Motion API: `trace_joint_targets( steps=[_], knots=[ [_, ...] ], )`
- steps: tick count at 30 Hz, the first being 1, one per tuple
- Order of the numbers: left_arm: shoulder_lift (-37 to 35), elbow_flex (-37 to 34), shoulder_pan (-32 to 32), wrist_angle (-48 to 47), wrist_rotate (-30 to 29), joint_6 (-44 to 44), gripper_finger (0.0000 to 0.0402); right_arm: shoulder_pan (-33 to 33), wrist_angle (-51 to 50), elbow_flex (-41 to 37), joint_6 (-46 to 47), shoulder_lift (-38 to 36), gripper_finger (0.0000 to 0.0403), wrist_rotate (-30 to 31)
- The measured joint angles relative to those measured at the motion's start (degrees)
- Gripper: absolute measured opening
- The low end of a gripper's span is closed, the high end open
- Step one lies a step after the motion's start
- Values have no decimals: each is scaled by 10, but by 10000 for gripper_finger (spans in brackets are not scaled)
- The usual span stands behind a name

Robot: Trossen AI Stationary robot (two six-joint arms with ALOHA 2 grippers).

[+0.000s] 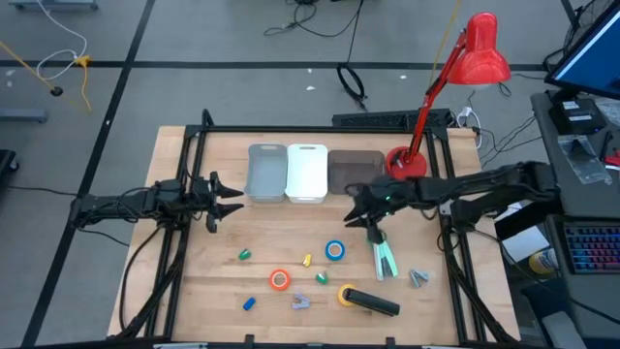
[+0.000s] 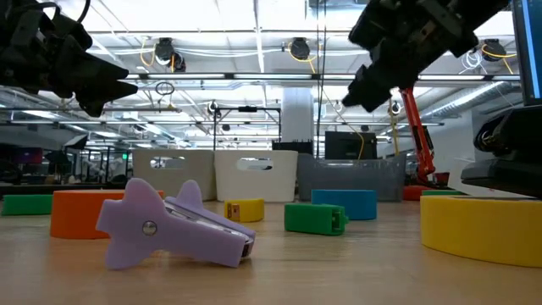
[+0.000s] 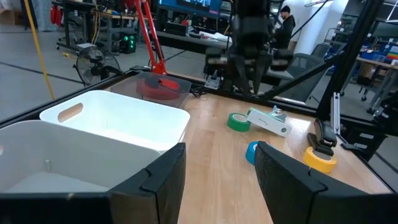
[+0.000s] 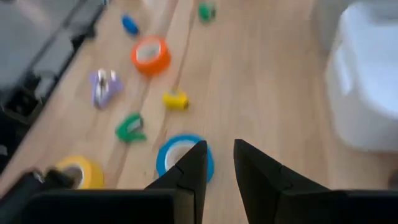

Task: Pick and place Stapler, Stapler remover, tape
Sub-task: Put the blue tape into the black bin

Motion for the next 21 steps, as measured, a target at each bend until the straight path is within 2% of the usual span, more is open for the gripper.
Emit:
trace_joint_targets(
  steps=[9,17,21],
  knots=[
    [0,0,0,0,0,0,191,21,-47,59,-20,105,73,0],
    [0,0,0,0,-1,0,191,21,-47,99,-22,142,74,-4],
    [0,0,0,0,-1,0,191,21,-52,100,-17,142,96,-14]
  ],
)
